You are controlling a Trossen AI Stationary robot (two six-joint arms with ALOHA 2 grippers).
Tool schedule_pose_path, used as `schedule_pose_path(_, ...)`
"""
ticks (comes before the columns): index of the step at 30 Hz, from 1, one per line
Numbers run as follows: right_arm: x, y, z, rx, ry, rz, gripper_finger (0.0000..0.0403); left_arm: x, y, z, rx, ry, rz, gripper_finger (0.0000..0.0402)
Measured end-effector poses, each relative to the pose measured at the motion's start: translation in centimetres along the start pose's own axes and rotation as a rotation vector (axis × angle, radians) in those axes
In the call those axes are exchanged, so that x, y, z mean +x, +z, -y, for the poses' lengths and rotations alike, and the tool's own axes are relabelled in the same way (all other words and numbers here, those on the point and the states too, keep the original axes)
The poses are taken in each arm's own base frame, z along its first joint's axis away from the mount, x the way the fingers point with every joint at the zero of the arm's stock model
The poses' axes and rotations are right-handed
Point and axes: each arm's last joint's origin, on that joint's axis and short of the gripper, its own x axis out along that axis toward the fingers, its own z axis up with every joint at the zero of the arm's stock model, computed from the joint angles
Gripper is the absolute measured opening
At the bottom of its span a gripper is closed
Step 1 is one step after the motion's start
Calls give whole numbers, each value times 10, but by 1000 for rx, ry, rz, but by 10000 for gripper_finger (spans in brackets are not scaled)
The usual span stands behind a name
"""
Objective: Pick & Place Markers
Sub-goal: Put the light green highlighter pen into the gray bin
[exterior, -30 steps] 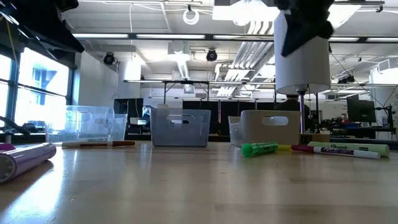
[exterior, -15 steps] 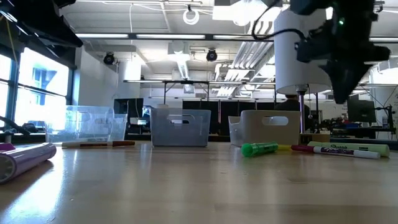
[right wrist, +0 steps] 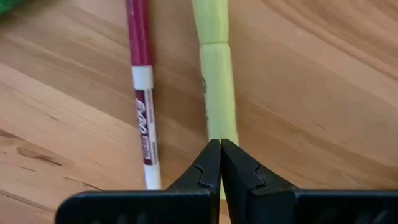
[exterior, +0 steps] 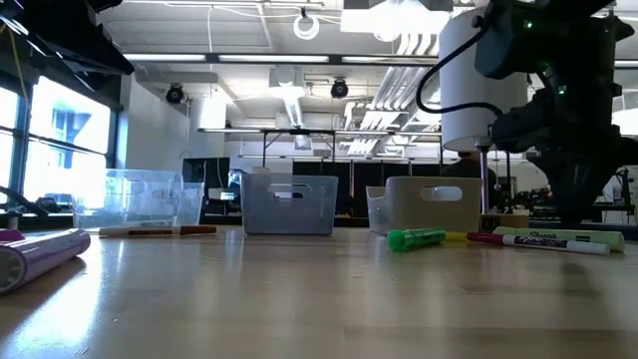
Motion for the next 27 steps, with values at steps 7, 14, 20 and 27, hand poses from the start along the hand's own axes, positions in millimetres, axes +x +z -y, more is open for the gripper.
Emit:
schedule_pose_path(7, -6, 2, -3, 1, -13, 43, 33, 0, 0, 0, -41, 1, 0, 0)
schedule_pose_path(14, -2, 3, -1, -1, -22, 70, 94, 0, 0, 0, -45, 1, -1, 0)
schedule_pose_path(20, 8, 3, -2, -67, -59, 83, 110, 0, 0, 0, -44, 2, -2, 0)
schedule_pose_path(27, 27, 4, -10, -132, -94, 57, 110, 0, 0, 0, -44, 2, -2, 0)
